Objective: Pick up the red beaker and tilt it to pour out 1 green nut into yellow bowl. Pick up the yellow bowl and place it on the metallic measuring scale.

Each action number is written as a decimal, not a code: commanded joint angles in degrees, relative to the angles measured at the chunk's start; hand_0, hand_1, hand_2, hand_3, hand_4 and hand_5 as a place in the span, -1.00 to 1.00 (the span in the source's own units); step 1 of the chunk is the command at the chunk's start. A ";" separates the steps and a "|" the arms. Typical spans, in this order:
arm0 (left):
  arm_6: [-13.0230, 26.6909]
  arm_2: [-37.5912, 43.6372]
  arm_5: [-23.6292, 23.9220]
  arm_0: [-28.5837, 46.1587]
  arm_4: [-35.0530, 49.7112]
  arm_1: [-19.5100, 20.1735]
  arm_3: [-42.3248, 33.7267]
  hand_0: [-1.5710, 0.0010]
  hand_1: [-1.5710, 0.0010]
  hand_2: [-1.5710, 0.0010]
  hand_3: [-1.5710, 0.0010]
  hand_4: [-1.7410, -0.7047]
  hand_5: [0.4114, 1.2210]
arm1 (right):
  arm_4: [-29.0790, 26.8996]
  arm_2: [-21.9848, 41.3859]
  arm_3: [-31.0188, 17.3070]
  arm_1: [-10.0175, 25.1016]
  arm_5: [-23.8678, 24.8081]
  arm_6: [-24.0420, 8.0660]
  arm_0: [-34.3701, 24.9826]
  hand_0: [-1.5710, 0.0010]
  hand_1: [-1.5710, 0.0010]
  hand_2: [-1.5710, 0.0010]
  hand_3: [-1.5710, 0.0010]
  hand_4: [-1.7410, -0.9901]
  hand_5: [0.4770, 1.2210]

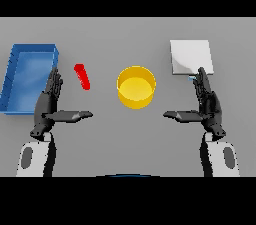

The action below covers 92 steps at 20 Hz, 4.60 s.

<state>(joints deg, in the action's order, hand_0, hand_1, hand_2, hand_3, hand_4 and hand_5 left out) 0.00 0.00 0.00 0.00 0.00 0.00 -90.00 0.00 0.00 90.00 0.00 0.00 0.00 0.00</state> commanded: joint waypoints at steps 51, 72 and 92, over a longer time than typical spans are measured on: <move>-6.20 2.55 5.39 -26.84 -9.84 -0.07 34.71 -0.28 -0.29 -0.30 -0.30 -0.42 0.57 | 10.28 5.27 7.30 4.02 1.09 4.87 4.72 1.00 1.00 1.00 1.00 0.21 -0.44; 2.21 -12.38 3.72 -31.91 -19.88 9.12 22.66 -0.99 -0.99 -0.99 -0.99 -0.98 0.74 | 14.65 7.65 8.18 3.40 2.62 5.65 5.36 1.00 1.00 1.00 1.00 0.33 -0.41; 0.59 -45.50 -10.85 -58.88 -49.66 17.29 40.12 -1.00 -1.00 -1.00 -1.00 -0.87 0.98 | 14.09 7.46 8.23 2.62 2.82 5.94 5.78 1.00 1.00 1.00 1.00 0.34 -0.48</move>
<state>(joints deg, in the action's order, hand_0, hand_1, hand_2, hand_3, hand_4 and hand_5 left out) 0.55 -45.50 -10.88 -58.87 -49.51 17.25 -49.89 14.09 7.46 98.23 2.61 2.81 5.93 5.78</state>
